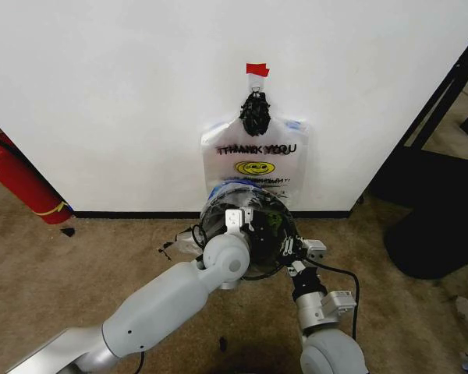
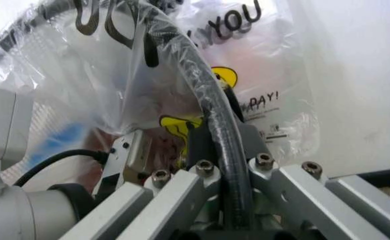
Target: Pick up the garbage bag from the wall and place it over the trash bin.
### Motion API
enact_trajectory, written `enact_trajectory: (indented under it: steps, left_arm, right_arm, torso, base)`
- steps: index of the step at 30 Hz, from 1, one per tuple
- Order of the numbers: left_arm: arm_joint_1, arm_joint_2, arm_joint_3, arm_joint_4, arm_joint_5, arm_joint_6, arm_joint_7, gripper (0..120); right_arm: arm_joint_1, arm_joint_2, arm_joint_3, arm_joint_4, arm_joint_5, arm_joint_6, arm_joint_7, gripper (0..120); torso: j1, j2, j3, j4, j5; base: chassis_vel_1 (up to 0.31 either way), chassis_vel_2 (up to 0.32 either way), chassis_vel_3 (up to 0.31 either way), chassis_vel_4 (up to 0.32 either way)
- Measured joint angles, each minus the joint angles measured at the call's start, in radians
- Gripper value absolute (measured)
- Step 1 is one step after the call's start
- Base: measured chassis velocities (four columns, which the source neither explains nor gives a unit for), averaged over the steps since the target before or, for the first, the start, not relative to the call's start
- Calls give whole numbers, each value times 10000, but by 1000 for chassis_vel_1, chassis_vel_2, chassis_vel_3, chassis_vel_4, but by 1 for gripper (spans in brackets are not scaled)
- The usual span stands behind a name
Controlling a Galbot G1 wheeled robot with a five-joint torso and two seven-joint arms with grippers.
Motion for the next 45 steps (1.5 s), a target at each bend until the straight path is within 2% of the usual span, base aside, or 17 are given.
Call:
enact_trajectory:
  steps: [6, 12, 14, 16, 21, 24, 27, 29, 31, 34, 40, 45]
  left_arm:
    - [169, 361, -46, -570, 65, 1, 35, 0]
    - [490, 1190, -84, -2336, -57, 202, 268, 0]
    - [495, 1210, -85, -2378, -73, 214, 283, 0]
    - [581, 1530, -81, -2832, -146, 304, 461, 0]
    - [716, 1584, -165, -3100, -63, -222, 711, 0]
    - [712, 1379, -354, -3226, 330, -690, 997, 0]
    - [592, 1165, -308, -3178, 669, -755, 813, 0]
    - [491, 794, -148, -2808, 944, -885, 538, 0]
    - [479, 742, -134, -2753, 968, -905, 511, 0]
    - [357, 241, -14, -2223, 1271, -1110, 273, 0]
    - [107, -293, 138, -1481, 1637, -1247, 49, 0]
    - [-9, -562, 205, -979, 1828, -1271, -91, 0]
  right_arm:
    - [142, -33, 270, 0, 820, -320, 477, 0]
    - [918, -433, 896, -662, 2404, -853, 1267, 0]
    - [942, -458, 912, -679, 2441, -870, 1291, 0]
    - [1054, -612, 988, -734, 2572, -935, 1398, 0]
    - [1036, -539, 983, -752, 2570, -945, 1411, 0]
    - [961, -277, 968, -907, 2461, -894, 1443, 0]
    - [957, 44, 947, -1109, 2360, -657, 1484, 0]
    - [920, 308, 906, -1117, 2346, -530, 1503, 0]
    - [907, 347, 899, -1110, 2342, -520, 1503, 0]
    - [815, 546, 895, -1011, 2260, -469, 1500, 0]
    - [691, 676, 894, -963, 2098, -379, 1429, 0]
    - [647, 727, 864, -899, 2028, -348, 1372, 0]
  torso:
    - [0, 0, 0, 0, -1]
    - [0, 0, 0, 1, 0]
    - [0, 0, 0, 1, 1]
    - [0, 0, 0, 0, 0]
    - [0, 0, 0, 1, 0]
    - [0, 0, -1, -1, 0]
    - [0, 0, -1, -1, 0]
    - [0, 0, -1, 1, -1]
    - [0, 0, -1, 1, -1]
    - [0, 0, -1, 0, 0]
    - [0, 0, -1, -1, 1]
    - [0, 0, 1, -1, 1]
  base:
    - [0, 0, 0, 0]
    - [0, 0, 0, 0]
    - [0, 0, 0, 0]
    - [0, 0, 0, 0]
    - [0, 0, 0, 0]
    - [0, 0, 0, 0]
    - [0, 0, 0, 0]
    - [0, 0, 0, 0]
    - [0, 0, 0, 0]
    - [0, 0, 0, 0]
    - [0, 0, 0, 0]
    - [0, 0, 0, 0]
